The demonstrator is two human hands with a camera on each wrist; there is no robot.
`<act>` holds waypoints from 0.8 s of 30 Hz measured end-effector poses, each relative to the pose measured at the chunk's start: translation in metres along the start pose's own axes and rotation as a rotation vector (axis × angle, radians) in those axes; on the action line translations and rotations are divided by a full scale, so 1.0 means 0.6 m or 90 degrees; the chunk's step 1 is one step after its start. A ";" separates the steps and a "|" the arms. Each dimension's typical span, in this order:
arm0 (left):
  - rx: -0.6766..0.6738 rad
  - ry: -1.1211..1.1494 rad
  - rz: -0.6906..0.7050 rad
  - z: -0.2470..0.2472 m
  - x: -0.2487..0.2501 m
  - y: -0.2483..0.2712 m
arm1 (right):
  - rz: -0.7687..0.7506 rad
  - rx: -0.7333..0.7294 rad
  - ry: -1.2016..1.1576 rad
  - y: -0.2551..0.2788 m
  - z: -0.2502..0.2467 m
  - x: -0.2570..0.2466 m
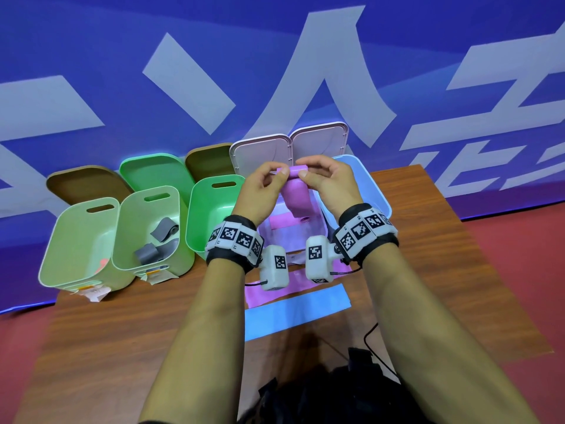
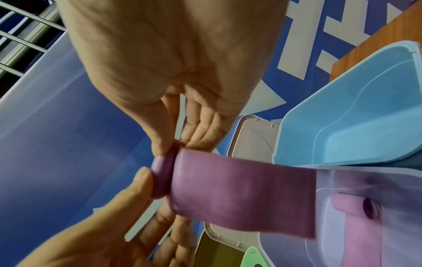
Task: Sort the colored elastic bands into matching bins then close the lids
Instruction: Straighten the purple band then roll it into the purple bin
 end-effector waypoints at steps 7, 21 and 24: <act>-0.033 0.015 0.014 0.000 0.000 -0.005 | 0.032 -0.003 -0.015 -0.005 0.006 0.001; 0.001 0.028 0.006 -0.003 -0.001 -0.010 | 0.028 0.005 -0.014 -0.011 0.012 0.005; 0.004 0.042 0.009 -0.001 0.003 -0.007 | 0.010 0.021 0.012 -0.011 0.013 0.007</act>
Point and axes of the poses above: each hand's wrist, its own y-axis away from the middle knuckle, its own z-axis out of the palm, x = y × z, the point moved 2 cm from there along -y, towards the middle knuckle, and after that the axes turned 9 degrees about y, right-handed, at the moved point
